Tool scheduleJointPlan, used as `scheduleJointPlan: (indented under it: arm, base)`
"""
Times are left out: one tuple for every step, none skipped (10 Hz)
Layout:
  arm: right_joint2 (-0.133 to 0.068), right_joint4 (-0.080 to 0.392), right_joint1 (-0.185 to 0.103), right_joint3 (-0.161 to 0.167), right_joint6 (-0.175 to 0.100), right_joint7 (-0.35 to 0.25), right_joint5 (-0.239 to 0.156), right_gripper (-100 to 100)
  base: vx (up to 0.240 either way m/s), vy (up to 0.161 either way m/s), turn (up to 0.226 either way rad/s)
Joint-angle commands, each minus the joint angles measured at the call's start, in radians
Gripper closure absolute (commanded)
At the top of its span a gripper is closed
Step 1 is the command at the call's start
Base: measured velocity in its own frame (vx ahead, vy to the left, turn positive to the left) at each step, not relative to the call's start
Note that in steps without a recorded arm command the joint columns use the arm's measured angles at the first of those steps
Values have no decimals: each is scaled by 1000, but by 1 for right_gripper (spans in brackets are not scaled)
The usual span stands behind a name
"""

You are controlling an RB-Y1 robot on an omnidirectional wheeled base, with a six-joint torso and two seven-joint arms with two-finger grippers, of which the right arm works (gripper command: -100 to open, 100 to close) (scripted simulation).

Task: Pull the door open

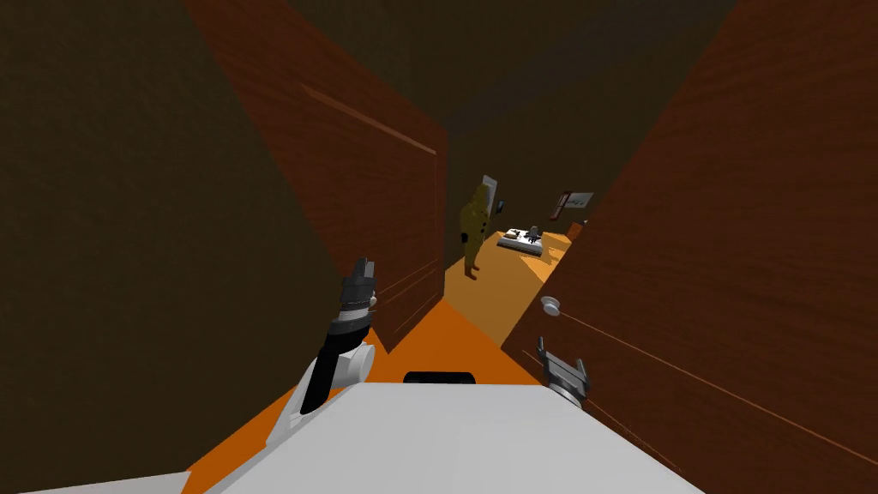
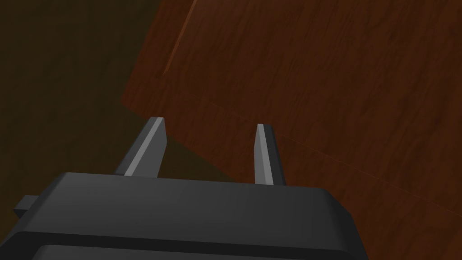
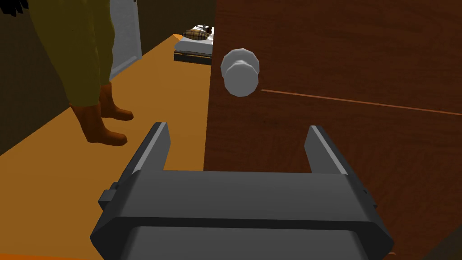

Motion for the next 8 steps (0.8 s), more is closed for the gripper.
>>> scheduleJointPlan:
  arm:
    - [-6,39,-10,1,-17,-26,-16,-100]
    - [-9,58,-10,1,-25,-42,-32,-100]
    - [-12,75,-10,0,-33,-56,-46,-100]
    - [-14,90,-10,0,-40,-68,-58,-100]
    - [-16,105,-10,0,-47,-80,-71,-100]
    - [-19,120,-10,0,-54,-93,-83,-100]
    - [-23,146,-11,-1,-66,-114,-105,-100]
    - [-24,157,-11,-1,-71,-122,-114,-100]
  base:
    - [57,-84,144]
    - [42,-60,85]
    - [45,-54,168]
    - [48,-56,149]
    - [36,-61,136]
    - [41,-73,135]
    - [46,-100,232]
    - [45,-92,176]
